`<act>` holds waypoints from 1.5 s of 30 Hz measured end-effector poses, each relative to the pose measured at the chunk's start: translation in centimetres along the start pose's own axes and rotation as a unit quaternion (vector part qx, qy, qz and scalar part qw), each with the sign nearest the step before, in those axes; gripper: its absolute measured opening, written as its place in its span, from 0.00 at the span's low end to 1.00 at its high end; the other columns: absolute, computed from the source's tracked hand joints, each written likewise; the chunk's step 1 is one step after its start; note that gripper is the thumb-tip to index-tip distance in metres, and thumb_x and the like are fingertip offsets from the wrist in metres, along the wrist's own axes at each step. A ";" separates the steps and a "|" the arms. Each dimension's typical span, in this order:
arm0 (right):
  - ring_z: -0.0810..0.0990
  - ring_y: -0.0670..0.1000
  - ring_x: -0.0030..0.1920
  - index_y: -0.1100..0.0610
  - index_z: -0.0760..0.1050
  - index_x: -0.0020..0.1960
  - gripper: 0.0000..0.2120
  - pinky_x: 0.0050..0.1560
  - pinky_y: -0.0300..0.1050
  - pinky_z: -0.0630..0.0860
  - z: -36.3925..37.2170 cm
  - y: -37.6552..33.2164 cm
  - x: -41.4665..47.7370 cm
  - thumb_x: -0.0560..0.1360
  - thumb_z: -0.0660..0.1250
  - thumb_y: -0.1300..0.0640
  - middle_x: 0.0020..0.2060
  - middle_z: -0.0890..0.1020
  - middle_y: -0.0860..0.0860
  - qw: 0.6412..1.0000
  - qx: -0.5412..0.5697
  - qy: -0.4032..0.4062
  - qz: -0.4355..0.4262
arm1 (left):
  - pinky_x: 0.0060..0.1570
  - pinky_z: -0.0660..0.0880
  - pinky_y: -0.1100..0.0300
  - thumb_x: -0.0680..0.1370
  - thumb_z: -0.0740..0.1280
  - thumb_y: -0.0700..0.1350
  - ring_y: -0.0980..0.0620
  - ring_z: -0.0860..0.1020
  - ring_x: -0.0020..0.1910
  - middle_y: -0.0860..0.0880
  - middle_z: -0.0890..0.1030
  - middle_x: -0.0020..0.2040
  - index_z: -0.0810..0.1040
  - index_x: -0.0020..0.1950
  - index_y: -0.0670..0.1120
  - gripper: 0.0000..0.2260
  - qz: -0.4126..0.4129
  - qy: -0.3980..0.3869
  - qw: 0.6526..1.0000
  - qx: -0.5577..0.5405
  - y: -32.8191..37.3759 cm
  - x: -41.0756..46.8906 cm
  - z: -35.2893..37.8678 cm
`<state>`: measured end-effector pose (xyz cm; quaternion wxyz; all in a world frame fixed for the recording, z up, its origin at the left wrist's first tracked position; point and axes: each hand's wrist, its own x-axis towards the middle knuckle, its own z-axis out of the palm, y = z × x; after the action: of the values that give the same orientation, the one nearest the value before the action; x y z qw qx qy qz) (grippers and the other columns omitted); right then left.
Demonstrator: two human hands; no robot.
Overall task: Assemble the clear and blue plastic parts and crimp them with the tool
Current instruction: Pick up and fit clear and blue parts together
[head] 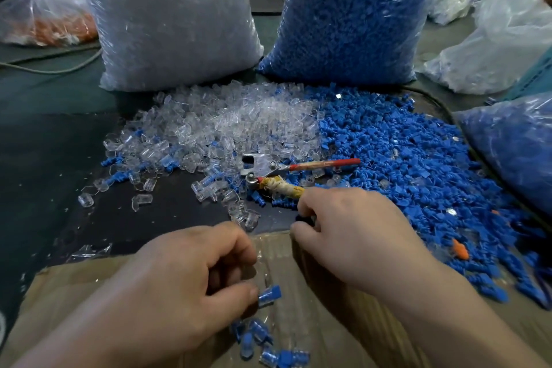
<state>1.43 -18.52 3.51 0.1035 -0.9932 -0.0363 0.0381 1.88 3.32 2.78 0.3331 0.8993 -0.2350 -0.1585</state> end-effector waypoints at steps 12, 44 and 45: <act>0.80 0.57 0.48 0.46 0.68 0.64 0.14 0.36 0.48 0.63 3.0 -2.3 2.3 0.80 0.57 0.44 0.51 0.77 0.50 0.990 -0.038 0.084 -0.107 | 0.54 0.70 0.64 0.76 0.58 0.67 0.60 0.71 0.58 0.63 0.70 0.58 0.66 0.74 0.65 0.26 -0.048 0.159 0.959 0.230 -0.9 2.8 1.9; 0.81 0.48 0.31 0.48 0.79 0.45 0.06 0.33 0.43 0.80 1.7 -1.2 1.0 0.77 0.70 0.58 0.30 0.81 0.49 0.848 0.530 -0.012 0.019 | 0.47 0.79 0.59 0.77 0.71 0.44 0.64 0.82 0.45 0.61 0.84 0.46 0.81 0.53 0.64 0.13 -0.080 0.285 0.934 -0.201 -1.2 2.1 2.7; 0.81 0.50 0.31 0.48 0.80 0.45 0.07 0.34 0.44 0.81 1.7 -1.3 0.9 0.78 0.68 0.60 0.30 0.81 0.51 0.825 0.563 -0.027 0.026 | 0.47 0.81 0.54 0.75 0.72 0.42 0.60 0.84 0.44 0.57 0.85 0.45 0.82 0.52 0.63 0.14 -0.082 0.276 0.921 -0.264 -1.0 2.1 2.8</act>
<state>2.06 -16.88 2.10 0.6429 -0.7615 0.0145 0.0815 2.71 1.47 -0.18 0.5957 0.8031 -0.0093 0.0128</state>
